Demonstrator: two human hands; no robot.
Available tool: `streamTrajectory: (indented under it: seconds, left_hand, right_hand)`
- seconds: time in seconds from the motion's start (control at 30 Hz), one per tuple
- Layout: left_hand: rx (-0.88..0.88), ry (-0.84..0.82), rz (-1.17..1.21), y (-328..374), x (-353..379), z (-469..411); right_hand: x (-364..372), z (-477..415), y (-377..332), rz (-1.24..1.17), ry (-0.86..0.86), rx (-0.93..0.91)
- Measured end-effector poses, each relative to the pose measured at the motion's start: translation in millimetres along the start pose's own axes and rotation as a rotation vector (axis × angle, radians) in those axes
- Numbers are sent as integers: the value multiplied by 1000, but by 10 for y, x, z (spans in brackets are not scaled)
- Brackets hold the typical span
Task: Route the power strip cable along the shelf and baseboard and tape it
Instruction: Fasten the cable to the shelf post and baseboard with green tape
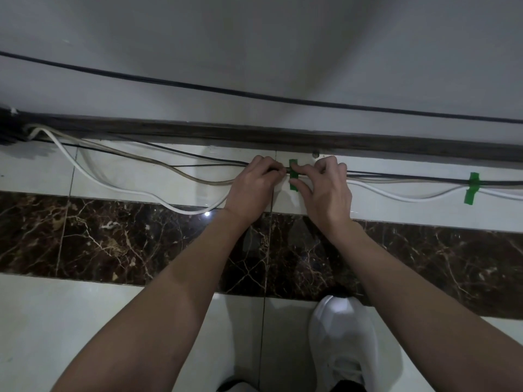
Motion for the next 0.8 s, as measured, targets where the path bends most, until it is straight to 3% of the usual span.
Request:
streamTrajectory:
  seconds: [0.3, 0.47, 0.63, 0.8]
  left_hand:
    - [13, 16, -15, 27, -26, 1]
    - [9, 24, -20, 38, -24, 8]
    - [-2, 35, -8, 36, -29, 2]
    - [5, 49, -3, 29, -42, -3]
  right_hand:
    - [-21, 54, -32, -69, -64, -127]
    - [20, -71, -19, -125, -117, 26]
    - [-53, -12, -97, -27, -21, -103]
    - [39, -43, -77, -13, -42, -12]
Point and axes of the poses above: each hand's wrist, its own z-axis away from the middle knuckle, its own x-axis out of the palm, y = z × x, the point moved 10 cm from there along -z, towards the middle knuckle, and after that the axes turned 12 degrees about y, right-handed, at the moved point
